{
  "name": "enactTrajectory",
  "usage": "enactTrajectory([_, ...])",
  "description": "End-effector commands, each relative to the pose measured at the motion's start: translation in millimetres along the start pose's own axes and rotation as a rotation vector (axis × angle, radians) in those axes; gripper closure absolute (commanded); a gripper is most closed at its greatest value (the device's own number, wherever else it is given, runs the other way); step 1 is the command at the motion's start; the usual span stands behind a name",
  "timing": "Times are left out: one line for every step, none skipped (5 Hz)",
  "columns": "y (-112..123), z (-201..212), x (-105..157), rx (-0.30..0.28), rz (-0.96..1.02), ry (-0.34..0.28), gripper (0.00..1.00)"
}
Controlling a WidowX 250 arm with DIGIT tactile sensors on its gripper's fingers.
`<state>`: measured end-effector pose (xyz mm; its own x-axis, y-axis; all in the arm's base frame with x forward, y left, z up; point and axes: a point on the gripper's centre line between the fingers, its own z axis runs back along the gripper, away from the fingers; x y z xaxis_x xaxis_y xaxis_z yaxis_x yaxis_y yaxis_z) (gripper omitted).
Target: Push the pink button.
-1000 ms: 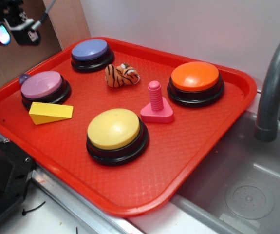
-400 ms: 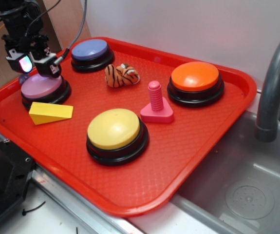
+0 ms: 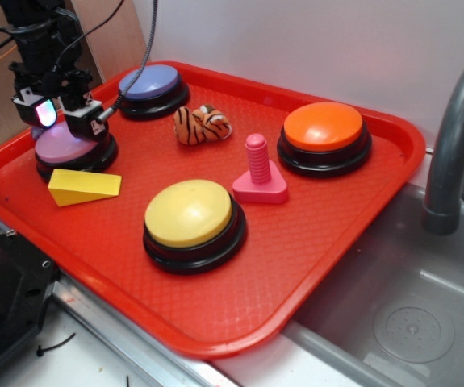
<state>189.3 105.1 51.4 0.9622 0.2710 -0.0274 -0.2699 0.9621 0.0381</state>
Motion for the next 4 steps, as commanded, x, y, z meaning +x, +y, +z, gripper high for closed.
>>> enactTrajectory([5.0, 5.6, 6.6, 0.076, 0.008, -0.005, 0.00])
enactTrajectory([11.1, 22.1, 11.9, 0.040, 0.016, -0.009, 0.00])
enactTrajectory([13.6, 39.0, 16.5, 0.025, -0.003, 0.031, 0.00])
enactTrajectory([13.4, 50.7, 16.8, 0.017, -0.005, 0.014, 0.00])
